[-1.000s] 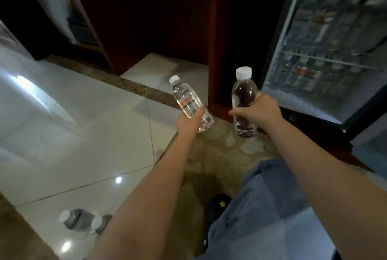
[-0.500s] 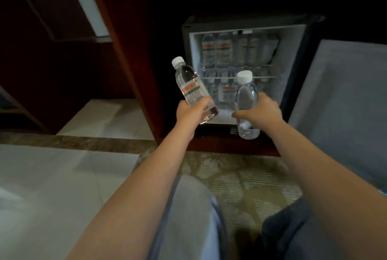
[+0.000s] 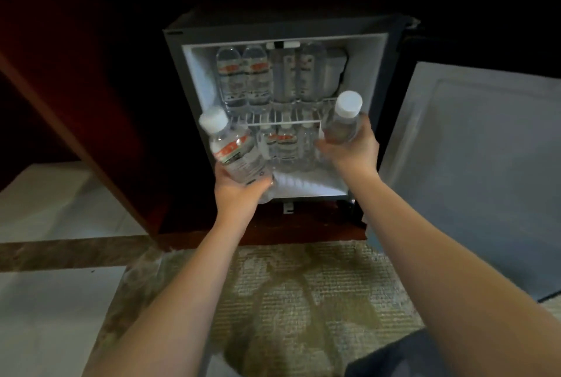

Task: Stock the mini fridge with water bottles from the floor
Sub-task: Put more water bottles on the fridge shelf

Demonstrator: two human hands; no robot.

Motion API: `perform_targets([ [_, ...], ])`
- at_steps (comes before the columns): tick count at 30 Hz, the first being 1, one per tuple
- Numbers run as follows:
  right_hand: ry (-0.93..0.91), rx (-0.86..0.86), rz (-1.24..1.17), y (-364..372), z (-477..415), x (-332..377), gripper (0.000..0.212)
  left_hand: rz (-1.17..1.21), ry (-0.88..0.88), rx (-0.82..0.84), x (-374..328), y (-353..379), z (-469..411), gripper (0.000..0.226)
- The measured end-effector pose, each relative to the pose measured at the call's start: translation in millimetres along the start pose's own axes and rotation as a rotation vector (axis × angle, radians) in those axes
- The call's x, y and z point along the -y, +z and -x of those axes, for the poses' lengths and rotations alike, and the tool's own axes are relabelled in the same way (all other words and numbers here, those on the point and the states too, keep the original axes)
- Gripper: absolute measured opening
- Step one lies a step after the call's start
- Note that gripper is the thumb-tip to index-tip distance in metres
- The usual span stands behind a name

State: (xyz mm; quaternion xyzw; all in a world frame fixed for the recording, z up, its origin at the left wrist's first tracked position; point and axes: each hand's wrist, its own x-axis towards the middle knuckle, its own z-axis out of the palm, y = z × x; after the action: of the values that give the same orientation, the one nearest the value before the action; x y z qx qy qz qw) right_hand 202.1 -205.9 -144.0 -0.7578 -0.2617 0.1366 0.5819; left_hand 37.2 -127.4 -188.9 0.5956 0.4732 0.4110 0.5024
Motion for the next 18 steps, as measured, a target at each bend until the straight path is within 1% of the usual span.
perform_targets([
  [2,-0.062,-0.085,-0.062,6,-25,6,0.066,-0.024,0.055,-0.009,7,3,-13,0.068],
  [4,-0.104,-0.143,-0.111,11,-52,7,0.062,-0.032,0.074,-0.007,9,8,-27,0.066],
  [7,-0.114,-0.198,-0.101,17,-88,9,0.064,0.039,0.076,-0.01,3,21,-48,0.059],
  [9,-0.133,-0.225,-0.052,21,-109,7,0.066,0.084,0.11,0.017,0,31,-61,0.059],
  [12,-0.2,-0.222,-0.017,28,-134,1,0.063,0.085,0.148,0.064,6,42,-76,0.06],
  [14,-0.212,-0.205,0.026,33,-147,-2,0.061,0.094,0.144,0.085,14,48,-82,0.063],
  [18,-0.17,-0.177,0.142,42,-165,-6,0.074,0.066,0.128,0.08,32,54,-89,0.07],
])
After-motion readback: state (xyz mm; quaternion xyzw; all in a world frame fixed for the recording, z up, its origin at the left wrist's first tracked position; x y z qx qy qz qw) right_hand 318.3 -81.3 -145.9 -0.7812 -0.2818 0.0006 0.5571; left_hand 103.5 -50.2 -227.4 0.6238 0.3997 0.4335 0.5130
